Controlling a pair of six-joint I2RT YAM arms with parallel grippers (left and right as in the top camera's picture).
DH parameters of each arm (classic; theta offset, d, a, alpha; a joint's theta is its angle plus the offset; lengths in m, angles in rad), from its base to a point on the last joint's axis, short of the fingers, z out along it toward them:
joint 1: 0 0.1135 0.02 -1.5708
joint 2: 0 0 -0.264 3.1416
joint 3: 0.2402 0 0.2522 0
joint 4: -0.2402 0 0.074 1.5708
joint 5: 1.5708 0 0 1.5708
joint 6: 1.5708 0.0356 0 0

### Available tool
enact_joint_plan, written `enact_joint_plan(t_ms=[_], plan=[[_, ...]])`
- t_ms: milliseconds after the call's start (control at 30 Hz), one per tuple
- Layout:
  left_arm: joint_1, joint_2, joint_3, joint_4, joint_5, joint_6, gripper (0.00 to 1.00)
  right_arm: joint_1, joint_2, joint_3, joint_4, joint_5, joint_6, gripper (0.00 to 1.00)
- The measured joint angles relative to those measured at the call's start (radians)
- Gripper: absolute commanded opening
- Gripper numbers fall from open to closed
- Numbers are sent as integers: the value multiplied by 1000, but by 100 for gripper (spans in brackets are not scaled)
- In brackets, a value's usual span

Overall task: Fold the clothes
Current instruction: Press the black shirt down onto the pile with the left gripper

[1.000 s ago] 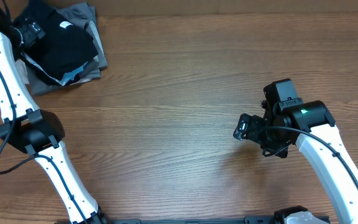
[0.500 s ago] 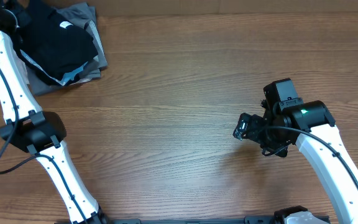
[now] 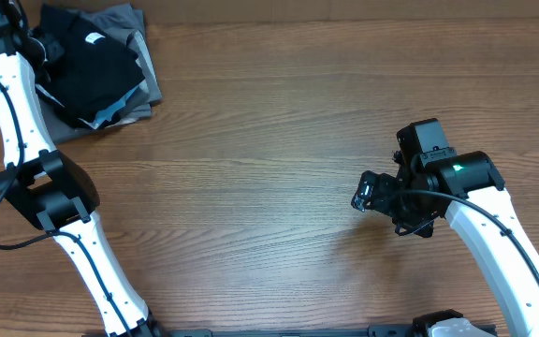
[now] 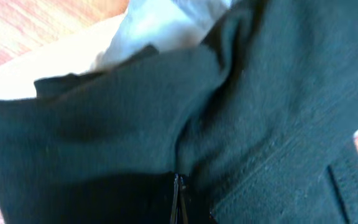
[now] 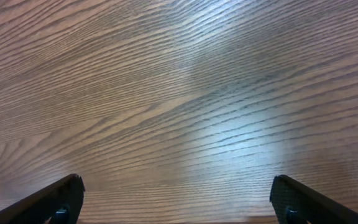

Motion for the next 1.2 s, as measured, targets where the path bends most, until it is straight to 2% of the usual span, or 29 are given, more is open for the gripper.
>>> enact_joint_plan(t_ms=[300, 500, 700, 800, 1000, 1033, 1067, 1100, 1133, 1200], plan=[[-5, -8, 210, -66, 152, 0, 4, 0, 0, 0, 1, 0, 0, 100], [-36, -33, 234, -129, 164, 0, 4, 0, 0, 0, 7, -1, 0, 100], [-90, -33, 130, -123, 25, 3, 4, 0, 0, 0, 9, 0, 0, 100], [-107, -32, 33, -77, -29, 5, 11, 0, 0, 0, 8, -1, -1, 100], [-107, -21, -46, -34, -68, 8, 16, 0, 0, 0, 6, 0, -1, 100], [-107, -21, -45, -35, -68, 8, 23, 0, 0, 0, 6, 0, -1, 100], [-106, -21, -38, -38, -67, 9, 55, 0, 0, 0, 6, 0, -1, 100], [-106, -21, -32, -41, -61, 13, 82, 0, 0, 0, 6, 0, -1, 100], [-105, -21, -24, -48, -48, 17, 96, 0, 0, 0, 6, 0, 0, 100], [-103, -21, 6, -57, -3, 19, 100, 0, 0, 0, 6, 0, -1, 100]])
